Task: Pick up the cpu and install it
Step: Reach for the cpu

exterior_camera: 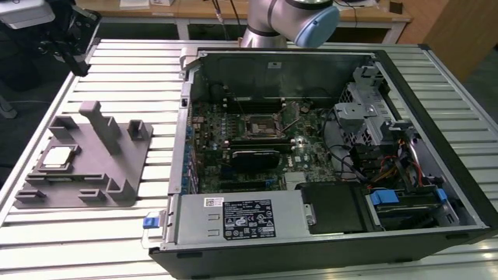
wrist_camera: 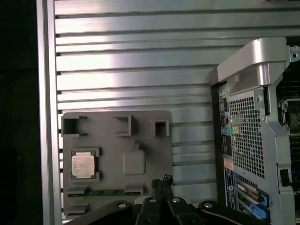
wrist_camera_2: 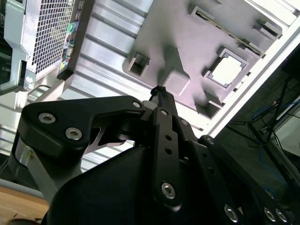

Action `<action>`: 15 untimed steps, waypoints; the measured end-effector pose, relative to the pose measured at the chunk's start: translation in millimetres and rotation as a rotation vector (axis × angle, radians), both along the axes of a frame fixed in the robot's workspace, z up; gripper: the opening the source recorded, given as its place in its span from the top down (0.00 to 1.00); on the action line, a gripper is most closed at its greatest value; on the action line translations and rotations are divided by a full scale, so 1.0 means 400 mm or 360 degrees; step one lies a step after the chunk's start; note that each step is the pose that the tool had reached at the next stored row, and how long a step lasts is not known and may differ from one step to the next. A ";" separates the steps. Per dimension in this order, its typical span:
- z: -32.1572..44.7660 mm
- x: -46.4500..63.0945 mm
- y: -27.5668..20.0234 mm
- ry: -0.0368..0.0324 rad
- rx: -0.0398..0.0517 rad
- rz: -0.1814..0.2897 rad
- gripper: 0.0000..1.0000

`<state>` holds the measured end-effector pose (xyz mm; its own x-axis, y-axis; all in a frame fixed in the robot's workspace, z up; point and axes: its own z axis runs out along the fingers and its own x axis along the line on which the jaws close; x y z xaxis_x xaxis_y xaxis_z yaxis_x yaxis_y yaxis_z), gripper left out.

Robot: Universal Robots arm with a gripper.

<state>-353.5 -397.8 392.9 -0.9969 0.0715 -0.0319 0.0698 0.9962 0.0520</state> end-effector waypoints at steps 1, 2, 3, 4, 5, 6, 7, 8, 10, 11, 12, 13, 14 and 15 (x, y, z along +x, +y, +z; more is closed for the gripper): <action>0.000 -0.003 0.000 0.0000 0.0000 0.0000 0.89; 0.000 -0.007 0.000 0.0000 0.0000 0.0000 0.89; 0.000 -0.010 0.000 0.0000 0.0000 0.0000 0.89; 0.000 -0.013 0.000 0.0000 0.0000 0.0000 0.89; 0.000 -0.016 0.000 0.0000 0.0000 0.0000 0.89; 0.000 -0.019 0.000 0.0000 0.0000 0.0000 0.89; 0.000 -0.022 0.000 0.0000 0.0000 0.0000 0.89; 0.000 -0.024 0.000 0.0000 0.0000 0.0000 0.89; 0.000 -0.029 0.000 0.0000 0.0000 0.0000 0.89; 0.000 -0.032 0.000 0.0000 0.0000 0.0000 0.89; 0.000 -0.035 0.000 0.0000 0.0000 0.0000 0.89; 0.000 -0.037 0.000 0.0000 0.0000 0.0000 0.89; 0.000 -0.040 0.000 0.0000 0.0000 0.0000 0.89; 0.000 -0.043 0.000 0.0000 0.0000 0.0000 0.89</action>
